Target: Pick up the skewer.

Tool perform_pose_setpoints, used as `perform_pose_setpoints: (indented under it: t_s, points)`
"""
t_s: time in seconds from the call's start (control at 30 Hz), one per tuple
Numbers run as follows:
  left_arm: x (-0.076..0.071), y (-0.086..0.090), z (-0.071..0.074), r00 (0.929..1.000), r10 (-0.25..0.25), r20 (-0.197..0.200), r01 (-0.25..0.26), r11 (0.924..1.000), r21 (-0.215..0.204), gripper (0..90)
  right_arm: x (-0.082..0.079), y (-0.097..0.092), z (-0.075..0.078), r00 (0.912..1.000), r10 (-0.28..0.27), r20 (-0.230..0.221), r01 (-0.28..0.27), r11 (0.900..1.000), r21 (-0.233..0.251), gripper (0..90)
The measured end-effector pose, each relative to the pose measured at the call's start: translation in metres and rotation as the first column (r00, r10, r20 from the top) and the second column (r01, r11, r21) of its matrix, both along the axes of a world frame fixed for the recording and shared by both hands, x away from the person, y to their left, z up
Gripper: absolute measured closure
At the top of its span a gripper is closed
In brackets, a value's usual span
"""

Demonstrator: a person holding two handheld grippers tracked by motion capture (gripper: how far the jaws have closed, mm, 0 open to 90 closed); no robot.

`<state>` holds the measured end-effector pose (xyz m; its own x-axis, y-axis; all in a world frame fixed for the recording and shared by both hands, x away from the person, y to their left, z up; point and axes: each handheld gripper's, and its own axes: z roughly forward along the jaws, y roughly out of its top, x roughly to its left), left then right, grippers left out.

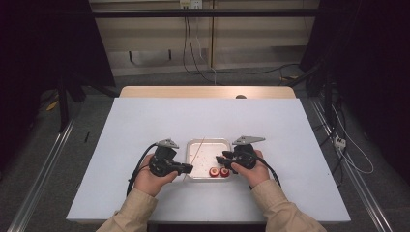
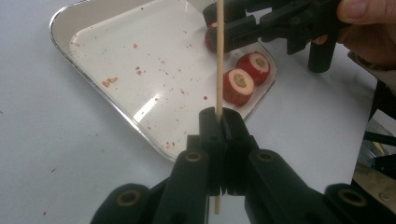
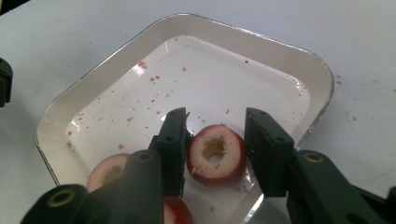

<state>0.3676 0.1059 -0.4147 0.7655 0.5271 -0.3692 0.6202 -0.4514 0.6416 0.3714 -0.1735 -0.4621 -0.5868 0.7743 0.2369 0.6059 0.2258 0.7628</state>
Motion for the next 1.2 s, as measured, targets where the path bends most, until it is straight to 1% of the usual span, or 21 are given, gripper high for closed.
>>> perform_pose_setpoints:
  t_s: [0.03, 0.13, 0.2, 0.27, 0.33, 0.37, 0.43, 0.53, 0.7, 0.77, 0.8, 0.87, 0.9, 0.93, 0.97, 1.03, 1.07, 1.1, 1.13, 1.17, 1.2]
  points:
    - [0.0, 0.0, 0.0, 1.0, 0.0, 0.001, 0.0, 1.0, 0.001, 88.9, 0.001, -0.003, 0.004, 0.9993, -0.029, 0.023, 0.029, 0.9993, 0.025, 58.9]
    - [0.0, 0.0, 0.0, 1.0, 0.0, 0.0, 0.0, 1.0, 0.0, 88.9, 0.002, -0.007, 0.006, 0.9987, -0.044, 0.025, 0.043, 0.9984, 0.036, 59.7]
    - [0.0, 0.0, 0.0, 1.0, 0.0, 0.001, 0.0, 1.0, 0.0, 88.9, 0.001, -0.008, 0.006, 0.9991, -0.035, 0.025, 0.035, 0.9993, 0.011, 62.0]
    - [0.0, 0.0, 0.0, 1.0, 0.001, 0.0, -0.001, 1.0, 0.002, 88.9, 0.0, -0.008, 0.006, 0.9993, -0.026, 0.027, 0.026, 0.9996, 0.006, 64.3]
    - [0.0, 0.0, 0.0, 1.0, 0.001, 0.0, -0.001, 1.0, 0.002, 88.9, -0.002, -0.007, 0.005, 0.9996, -0.007, 0.029, 0.007, 1.0, -0.007, 63.9]
    - [0.0, 0.0, 0.0, 1.0, 0.001, 0.001, -0.001, 1.0, 0.001, 88.9, -0.003, -0.006, 0.004, 0.9998, -0.001, 0.02, 0.001, 1.0, -0.001, 62.2]
    - [0.0, 0.0, 0.001, 1.0, -0.001, 0.005, 0.001, 1.0, 0.003, 88.9, -0.005, -0.004, 0.002, 0.9999, 0.013, 0.011, -0.013, 0.9999, 0.007, 61.9]
    - [0.0, -0.001, 0.001, 1.0, -0.003, 0.001, 0.003, 1.0, 0.004, 88.9, -0.006, -0.003, 0.002, 0.9998, 0.015, 0.015, -0.015, 0.9998, 0.014, 63.9]
    - [0.0, -0.001, 0.001, 1.0, -0.003, 0.0, 0.003, 1.0, 0.004, 88.9, -0.006, 0.0, 0.0, 0.9995, 0.025, -0.017, -0.024, 0.9985, 0.049, 64.3]
    - [0.0, -0.001, 0.001, 1.0, -0.003, -0.001, 0.003, 1.0, 0.005, 88.9, -0.006, 0.003, -0.001, 0.999, 0.038, -0.024, -0.037, 0.998, 0.051, 65.3]
    - [0.0, -0.001, 0.0, 1.0, -0.003, -0.001, 0.003, 1.0, 0.006, 88.9, -0.006, 0.005, -0.002, 0.9987, 0.04, -0.031, -0.038, 0.998, 0.051, 65.9]
    - [0.0, -0.001, 0.001, 1.0, -0.005, -0.002, 0.005, 1.0, 0.005, 88.9, -0.006, 0.007, -0.004, 0.9984, 0.048, -0.028, -0.047, 0.9978, 0.047, 71.5]
    - [0.0, -0.001, 0.001, 1.0, -0.005, -0.001, 0.005, 1.0, 0.005, 88.9, -0.006, 0.007, -0.004, 0.9984, 0.048, -0.028, -0.046, 0.997, 0.063, 72.8]
    - [0.0, -0.001, 0.001, 1.0, -0.006, -0.003, 0.006, 1.0, 0.005, 88.9, -0.006, 0.007, -0.003, 0.999, 0.034, -0.029, -0.031, 0.9963, 0.081, 72.9]
    - [0.0, -0.001, 0.001, 1.0, -0.007, -0.004, 0.007, 1.0, 0.004, 88.9, -0.006, 0.005, 0.0, 0.9994, 0.015, -0.03, -0.011, 0.9942, 0.107, 72.9]
    - [-0.001, -0.001, 0.0, 1.0, -0.004, -0.004, 0.004, 0.9999, 0.012, 88.9, -0.004, 0.001, 0.004, 0.9991, -0.018, -0.04, 0.024, 0.9862, 0.164, 73.0]
    - [-0.001, -0.002, 0.0, 0.9999, -0.011, -0.01, 0.011, 0.9999, 0.008, 88.9, -0.004, -0.001, 0.006, 0.9985, -0.035, -0.042, 0.042, 0.9812, 0.188, 73.0]
    - [-0.002, -0.003, -0.001, 0.9998, -0.018, -0.013, 0.018, 0.9998, 0.012, 88.9, -0.003, -0.006, 0.012, 0.9964, -0.071, -0.045, 0.08, 0.965, 0.25, 73.0]
    - [-0.002, -0.004, -0.001, 0.9995, -0.024, -0.021, 0.025, 0.9996, 0.013, 88.9, -0.003, -0.009, 0.016, 0.9947, -0.093, -0.043, 0.101, 0.9553, 0.278, 73.0]
    - [-0.003, -0.006, -0.002, 0.9992, -0.031, -0.026, 0.031, 0.9994, 0.013, 88.9, -0.003, -0.009, 0.016, 0.9947, -0.093, -0.043, 0.101, 0.9553, 0.278, 73.0]
    - [-0.004, -0.007, -0.002, 0.9991, -0.032, -0.028, 0.032, 0.9994, 0.014, 89.0, -0.003, -0.014, 0.027, 0.9906, -0.133, -0.032, 0.136, 0.9358, 0.325, 73.0]
